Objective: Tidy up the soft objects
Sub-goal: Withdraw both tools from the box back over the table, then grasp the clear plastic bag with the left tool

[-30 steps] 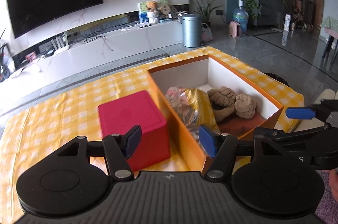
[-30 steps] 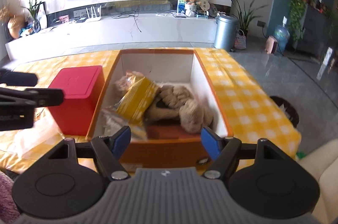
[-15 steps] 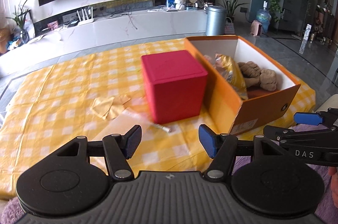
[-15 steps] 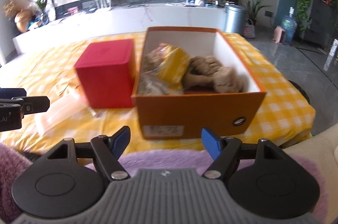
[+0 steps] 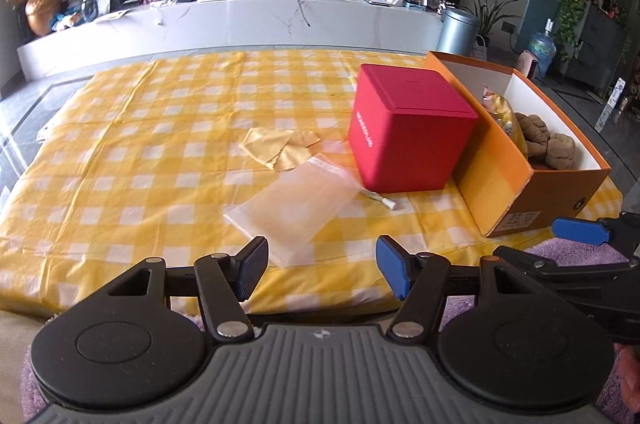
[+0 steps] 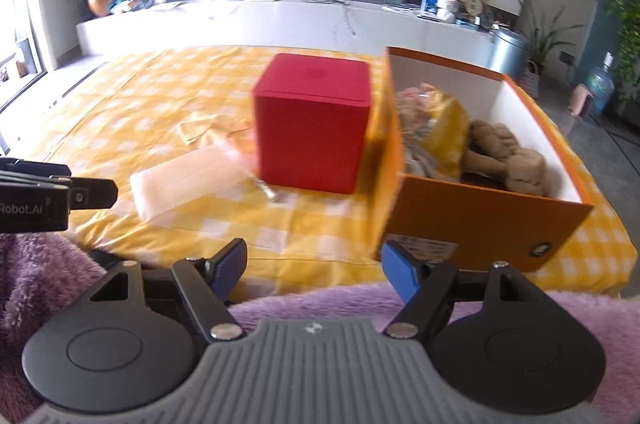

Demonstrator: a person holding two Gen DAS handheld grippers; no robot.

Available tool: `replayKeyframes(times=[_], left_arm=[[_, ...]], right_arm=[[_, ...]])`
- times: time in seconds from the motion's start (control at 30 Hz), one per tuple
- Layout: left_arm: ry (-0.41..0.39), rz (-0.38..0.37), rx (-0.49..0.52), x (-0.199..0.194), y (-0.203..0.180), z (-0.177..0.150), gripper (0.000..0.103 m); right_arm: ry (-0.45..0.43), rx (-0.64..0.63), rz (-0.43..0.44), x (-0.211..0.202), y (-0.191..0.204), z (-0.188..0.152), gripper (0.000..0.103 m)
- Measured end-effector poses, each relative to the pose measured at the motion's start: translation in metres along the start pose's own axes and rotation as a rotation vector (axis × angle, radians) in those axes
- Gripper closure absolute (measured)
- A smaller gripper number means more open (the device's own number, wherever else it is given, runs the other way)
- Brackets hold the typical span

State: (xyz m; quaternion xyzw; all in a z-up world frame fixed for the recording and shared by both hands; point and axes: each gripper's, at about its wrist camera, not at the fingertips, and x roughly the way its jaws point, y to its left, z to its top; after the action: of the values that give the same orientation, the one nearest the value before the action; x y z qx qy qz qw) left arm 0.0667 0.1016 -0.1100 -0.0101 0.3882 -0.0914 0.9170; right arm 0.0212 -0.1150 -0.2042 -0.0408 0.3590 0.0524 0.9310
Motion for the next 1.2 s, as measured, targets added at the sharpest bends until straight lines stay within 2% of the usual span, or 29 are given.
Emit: replayKeyframes(times=[0.4, 0.63, 0.8, 0.93, 1.03, 1.2], left_arm=[[0.033, 0.005, -0.071, 0.008, 0.042, 0.004, 0.03], [0.072, -0.012, -0.044, 0.027, 0.056, 0.017, 0.033], [0.127, -0.054, 0.113, 0.058, 0.05, 0.032, 0.033], [0.172, -0.097, 0.258, 0.085, 0.04, 0.04, 0.024], [0.208, -0.114, 0.326, 0.106, 0.038, 0.045, 0.016], [0.3, -0.156, 0.483, 0.14, 0.032, 0.043, 0.014]], right_arm=[[0.032, -0.085, 0.053, 0.029, 0.046, 0.016, 0.029], [0.073, -0.112, 0.084, 0.062, 0.059, 0.033, 0.029], [0.095, -0.124, 0.078, 0.09, 0.063, 0.044, 0.029], [0.115, -0.121, 0.069, 0.109, 0.059, 0.049, 0.029], [0.134, -0.099, 0.07, 0.122, 0.054, 0.051, 0.029], [0.178, -0.074, 0.089, 0.142, 0.05, 0.051, 0.029]])
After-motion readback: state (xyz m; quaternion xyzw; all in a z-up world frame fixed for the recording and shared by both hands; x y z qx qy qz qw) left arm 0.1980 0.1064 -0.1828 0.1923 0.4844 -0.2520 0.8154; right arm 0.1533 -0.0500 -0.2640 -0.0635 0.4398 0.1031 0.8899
